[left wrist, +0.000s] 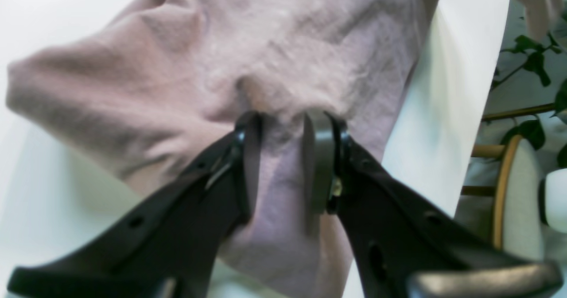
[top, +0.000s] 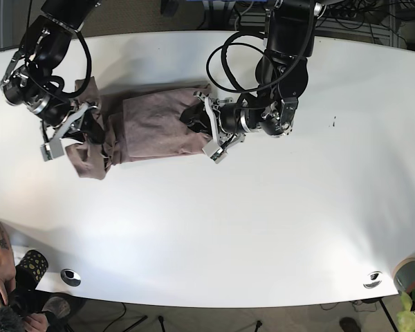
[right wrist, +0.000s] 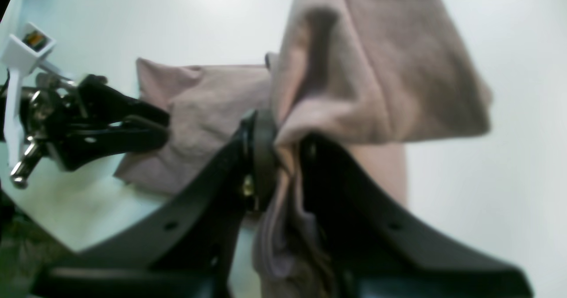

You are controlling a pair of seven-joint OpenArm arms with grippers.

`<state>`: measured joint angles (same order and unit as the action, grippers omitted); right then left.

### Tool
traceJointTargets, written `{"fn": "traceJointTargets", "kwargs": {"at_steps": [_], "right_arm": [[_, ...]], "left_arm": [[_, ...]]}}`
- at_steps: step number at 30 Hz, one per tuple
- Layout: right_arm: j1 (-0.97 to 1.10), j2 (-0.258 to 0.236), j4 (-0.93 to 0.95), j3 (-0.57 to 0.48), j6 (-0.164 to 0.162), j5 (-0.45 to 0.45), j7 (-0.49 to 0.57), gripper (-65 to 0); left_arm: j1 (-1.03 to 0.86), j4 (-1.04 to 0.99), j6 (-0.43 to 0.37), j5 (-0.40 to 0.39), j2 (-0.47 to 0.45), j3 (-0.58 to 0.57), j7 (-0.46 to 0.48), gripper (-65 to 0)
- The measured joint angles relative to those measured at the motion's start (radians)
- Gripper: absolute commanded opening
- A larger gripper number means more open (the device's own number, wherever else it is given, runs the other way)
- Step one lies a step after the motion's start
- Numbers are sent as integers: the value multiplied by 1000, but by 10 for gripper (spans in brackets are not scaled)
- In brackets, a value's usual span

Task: Fold the T-shirt properly
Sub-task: 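Fold the strip's end with the right gripper toward the left gripper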

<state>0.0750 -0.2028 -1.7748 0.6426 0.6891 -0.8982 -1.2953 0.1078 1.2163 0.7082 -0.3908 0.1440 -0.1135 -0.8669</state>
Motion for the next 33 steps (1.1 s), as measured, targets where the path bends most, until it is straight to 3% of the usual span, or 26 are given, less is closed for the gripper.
{"fn": "traceJointTargets", "kwargs": {"at_steps": [10, 13, 17, 22, 33], "right_arm": [[27, 65, -130, -156, 3, -14, -2, -648], [27, 97, -130, -172, 3, 40, 3, -644], [26, 122, -129, -207, 3, 122, 0, -591], [23, 136, -129, -250, 3, 181, 55, -452], [-28, 157, 21, -310, 3, 206, 102, -412]], "left_arm": [[3, -3, 0, -5, 0, 0, 1, -493], [0, -3, 0, -2, -1, -1, 25, -493], [-3, -3, 0, -2, -2, -2, 38, -493], [-3, -4, 0, -2, -1, -2, 38, -493], [-3, -4, 0, -2, -1, -2, 38, -493]]}}
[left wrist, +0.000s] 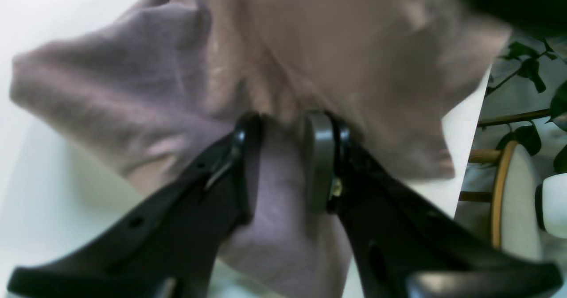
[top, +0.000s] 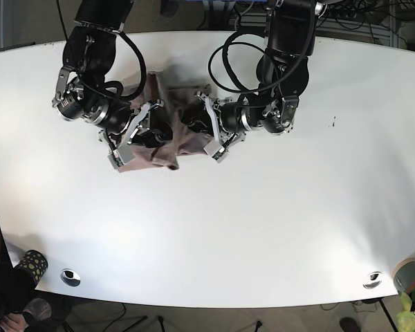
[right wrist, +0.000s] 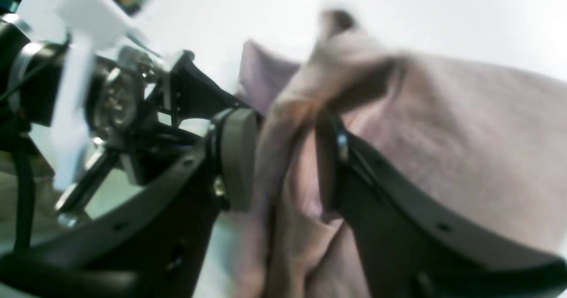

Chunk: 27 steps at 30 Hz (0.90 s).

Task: Fold the T-shirt properly
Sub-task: 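Fold the strip's end with the right gripper toward the left gripper, then press the folded bundle with both grippers and release the left gripper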

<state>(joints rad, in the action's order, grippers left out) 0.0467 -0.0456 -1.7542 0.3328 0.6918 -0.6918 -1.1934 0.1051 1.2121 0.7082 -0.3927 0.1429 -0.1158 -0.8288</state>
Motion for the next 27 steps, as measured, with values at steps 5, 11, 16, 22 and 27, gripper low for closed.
{"fn": "traceJointTargets", "kwargs": {"at_steps": [5, 11, 16, 22, 27], "right_arm": [[-9, 1, 56, -42, 0, -3, 85, -247], [1, -8, -12, -37, 0, 0, 83, -174], [14, -58, -79, -37, 0, -18, 94, -206], [76, -108, -80, -35, 0, -11, 90, -235], [145, -110, -108, -60, -1, -14, 87, -198]], "left_arm": [[0, 0, 0, 0, 0, 2, 0, -493], [-9, 18, 0, -27, 5, 54, -18, -492], [-14, 65, -15, -87, -17, 92, -16, -492], [-24, 174, -18, -136, -69, 89, -11, -492], [-42, 235, -18, -201, -152, 90, -22, -492]]}}
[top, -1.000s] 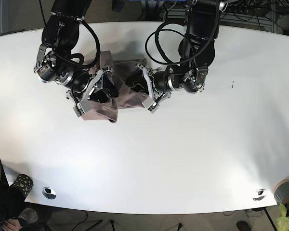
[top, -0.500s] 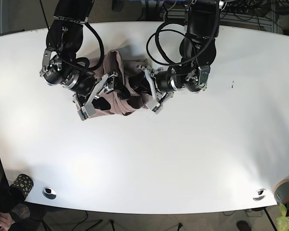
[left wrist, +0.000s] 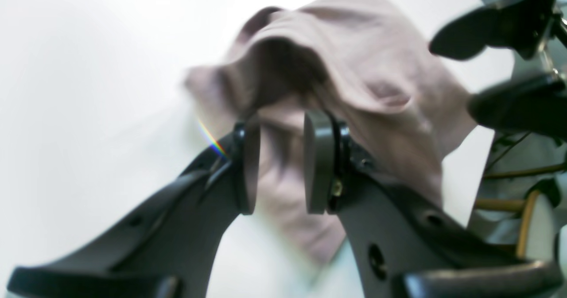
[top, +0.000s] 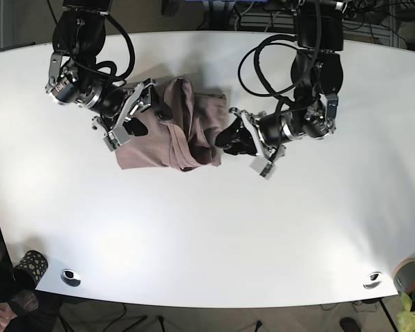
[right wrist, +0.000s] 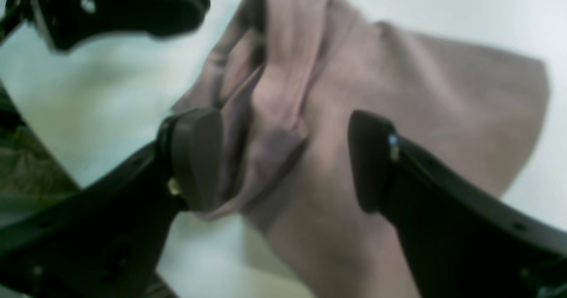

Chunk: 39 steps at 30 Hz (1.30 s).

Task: Fold the T-shirt properly
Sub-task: 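Press the folded bundle with both grippers and release the left gripper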

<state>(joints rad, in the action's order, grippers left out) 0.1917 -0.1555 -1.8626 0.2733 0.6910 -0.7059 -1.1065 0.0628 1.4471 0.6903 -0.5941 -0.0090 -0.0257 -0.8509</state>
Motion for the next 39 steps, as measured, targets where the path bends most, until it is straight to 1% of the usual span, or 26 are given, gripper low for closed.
{"fn": "traceJointTargets", "kwargs": {"at_steps": [2, 5, 7, 11, 16, 18, 19, 21, 25, 27, 28, 29, 32, 36, 39], "right_arm": [[13, -3, -1, -37, -2, 5, -1, -154], [18, -8, 2, -92, 1, 6, 4, -116], [13, -10, 16, -116, 2, 2, 9, -122], [10, -12, 66, -116, 1, 16, 22, -162], [-2, -13, 80, -117, 2, 108, 82, -168], [-8, -8, 88, -117, 1, 151, 87, -171], [-11, -7, 95, -118, 1, 177, 85, -185], [-8, 0, 100, -118, 1, 188, 81, -238], [-11, 32, 99, -118, 1, 187, 82, -487], [-14, 54, 99, -118, 1, 187, 84, -580], [-15, 62, 99, -119, 1, 186, 82, -599], [-17, 69, 99, -122, 1, 186, 82, -599], [-29, 68, 100, -137, 0, 191, 81, -588], [-40, 67, 91, -170, 1, 193, 82, -590], [-38, 69, 72, -173, 2, 183, 82, -590]], "left_arm": [[-14, 22, 0, -18, -39, 6, 0, -492], [-19, 35, 0, -19, -94, 5, -14, -492], [-24, 42, 0, -19, -131, 5, -16, -492], [-60, 90, 0, -23, -175, 5, -13, -492], [-104, 127, 0, -21, -181, 2, -16, -492], [-112, 130, 0, -21, -181, -1, -16, -492], [-116, 130, 0, -21, -179, -3, -16, -492], [-119, 129, 0, -20, -177, -3, -16, -492], [-117, 122, 0, -18, -178, -31, -11, -492], [-112, 97, 0, -21, -179, -68, -5, -492], [-111, 79, 0, -21, -177, -82, -3, -492], [-111, 60, 0, -20, -172, -99, 0, -492], [-117, 34, 0, -12, -139, -113, 10, -492], [-108, 26, 0, -23, -108, -122, 80, -492], [-81, -24, 3, -31, -106, -123, 112, -492]]}}
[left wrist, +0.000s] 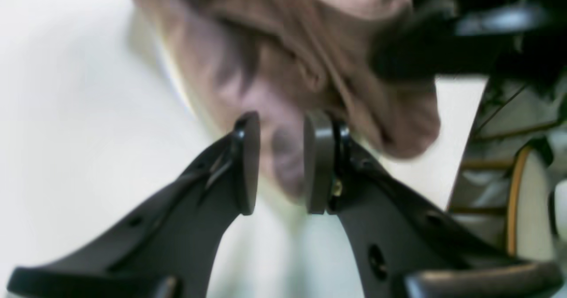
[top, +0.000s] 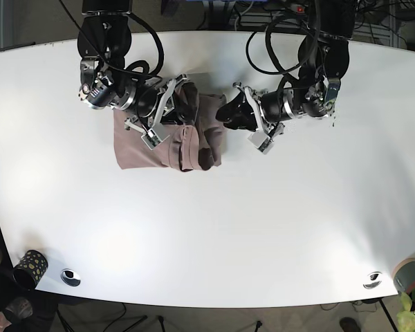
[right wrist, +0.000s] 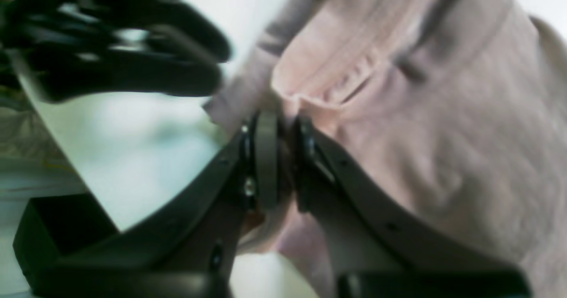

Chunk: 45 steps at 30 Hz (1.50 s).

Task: Fold the T-shirt properly
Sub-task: 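Press the folded bundle with both grippers and release the left gripper, then square the bundle's edges with both grippers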

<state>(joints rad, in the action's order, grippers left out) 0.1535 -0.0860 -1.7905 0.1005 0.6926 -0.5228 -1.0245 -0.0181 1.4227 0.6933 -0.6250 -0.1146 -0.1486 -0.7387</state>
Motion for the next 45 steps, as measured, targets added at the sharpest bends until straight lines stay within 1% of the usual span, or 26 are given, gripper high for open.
{"fn": "traceJointTargets", "kwargs": {"at_steps": [3, 9, 13, 18, 19, 21, 22, 23, 24, 26, 27, 29, 31, 37, 42, 44, 45], "right_arm": [[-2, 2, -18, 1, -1, 3, -4, -590], [-2, 26, -65, -5, -1, 2, -4, -590], [-11, 28, -68, -47, -2, 8, -8, -588], [-22, 42, -58, -100, 0, 10, -3, -582], [-26, 40, -42, -105, 0, 2, 3, -560], [-37, 39, 2, -115, -3, 18, -4, -501], [-40, 39, 19, -115, -1, 21, -8, -465], [-44, 39, 37, -115, -1, 19, -5, -407], [-50, 38, 58, -114, -1, 18, -2, -371], [-56, 38, 85, -111, -1, 21, 8, -274], [-56, 33, 90, -111, -3, 22, 18, -238], [-56, 31, 89, -111, -3, 12, 38, -185], [-55, 24, 74, -111, -3, 3, 39, -168], [-42, 8, -44, -111, -3, 1, 42, -168], [-26, 11, -109, -107, 0, -1, 42, -170], [-25, 14, -113, -71, 1, -4, 44, -171], [-25, 20, -113, -35, 11, -5, 44, -182]], "left_arm": [[23, -51, -3, 19, 6, 7, 5, -492], [72, -163, -4, 9, 48, -2, 23, -492], [92, -199, -4, -1, 56, -16, 28, -492], [99, -208, -4, 6, 71, -49, 29, -492], [96, -208, -4, 6, 73, -49, 28, -492], [92, -204, -4, 2, 72, -48, 27, -492], [91, -198, -4, 3, 72, -48, 23, -492], [90, -192, -4, 8, 70, -45, 22, -493], [90, -185, -4, 8, 68, -43, 22, -493], [93, -182, -4, 7, 62, -42, 22, -497], [93, -178, -4, 7, 53, -42, 22, -497], [90, -158, -4, 8, 36, -43, 21, -497], [86, -123, -3, 4, 12, -37, 21, -497], [63, -1, -4, 5, -37, 72, 19, -494], [63, 25, -3, 6, -82, 117, 18, -494], [63, 25, -4, 7, -106, 125, 18, -494], [62, 27, -4, 8, -117, 127, 15, -494]]}}
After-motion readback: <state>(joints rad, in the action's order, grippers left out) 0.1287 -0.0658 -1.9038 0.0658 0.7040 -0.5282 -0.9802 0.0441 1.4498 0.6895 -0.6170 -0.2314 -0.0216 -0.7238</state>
